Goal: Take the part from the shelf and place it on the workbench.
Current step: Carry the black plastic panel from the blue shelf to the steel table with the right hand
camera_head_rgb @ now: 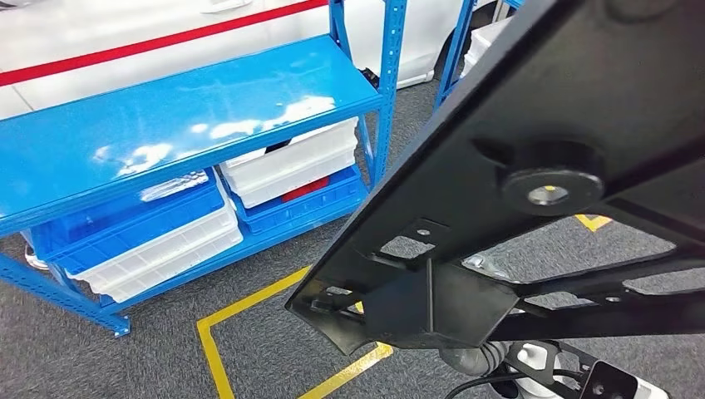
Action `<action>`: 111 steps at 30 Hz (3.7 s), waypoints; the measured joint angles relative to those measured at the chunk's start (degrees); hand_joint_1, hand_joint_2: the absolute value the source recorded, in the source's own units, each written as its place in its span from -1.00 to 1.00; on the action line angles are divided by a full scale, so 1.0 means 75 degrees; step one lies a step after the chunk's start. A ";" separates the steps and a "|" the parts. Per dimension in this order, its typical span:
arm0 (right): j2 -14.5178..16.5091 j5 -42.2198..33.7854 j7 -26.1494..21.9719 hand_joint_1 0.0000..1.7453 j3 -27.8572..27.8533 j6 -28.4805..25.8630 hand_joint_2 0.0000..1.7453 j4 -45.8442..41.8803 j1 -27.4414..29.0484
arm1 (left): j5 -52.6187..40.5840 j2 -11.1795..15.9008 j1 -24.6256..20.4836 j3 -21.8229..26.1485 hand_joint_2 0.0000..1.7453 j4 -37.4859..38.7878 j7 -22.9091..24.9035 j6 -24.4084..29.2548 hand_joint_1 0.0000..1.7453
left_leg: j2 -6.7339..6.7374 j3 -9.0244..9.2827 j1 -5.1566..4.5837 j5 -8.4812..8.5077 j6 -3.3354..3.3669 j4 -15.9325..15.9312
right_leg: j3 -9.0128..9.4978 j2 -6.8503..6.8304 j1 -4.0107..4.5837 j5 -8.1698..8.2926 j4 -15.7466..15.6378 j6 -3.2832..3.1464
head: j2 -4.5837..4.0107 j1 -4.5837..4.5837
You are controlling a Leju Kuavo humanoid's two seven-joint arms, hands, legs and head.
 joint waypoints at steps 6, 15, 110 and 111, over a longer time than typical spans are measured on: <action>-0.0012 0.0144 0.0000 1.00 -0.0001 -0.0298 1.00 -0.0528 0.0357 | 0.0031 0.0105 -0.0079 -0.0005 1.00 -0.0002 -0.0317 -0.0069 -1.00 | 0.0414 -0.0006 -0.0035 -0.0156 -0.0260 0.0226 | 0.0960 -0.0382 0.0057 0.0538 -0.1688 -0.0201 | 0.0000 0.0000; -0.0020 0.0525 0.0002 1.00 0.0096 -0.0822 1.00 -0.0896 0.0685 | -0.0106 0.0335 -0.0100 -0.0012 1.00 -0.0002 -0.0613 -0.0205 -1.00 | -0.0357 -0.0759 0.0051 -0.1128 -0.0432 0.2172 | 0.0820 0.0386 0.0058 0.0719 -0.1734 -0.0458 | 0.0000 0.0000; -0.0315 0.0506 0.0162 1.00 0.0619 0.0426 1.00 0.0198 0.0355 | -0.0218 0.0284 -0.0125 0.0196 1.00 -0.0002 -0.0044 0.0192 -1.00 | -0.0745 -0.0195 0.0118 -0.0393 -0.0369 0.0779 | 0.0953 0.0673 0.0098 0.0666 -0.1831 -0.0336 | 0.0000 0.0000; -0.0311 0.0506 0.0132 1.00 0.0620 0.0440 1.00 0.0210 0.0358 | -0.0178 0.0286 -0.0125 0.0219 1.00 -0.0002 -0.0033 0.0236 -1.00 | -0.0884 -0.0053 0.0130 -0.0308 -0.0353 0.0457 | 0.0920 0.0756 0.0095 0.0673 -0.1805 -0.0285 | 0.0000 -0.0001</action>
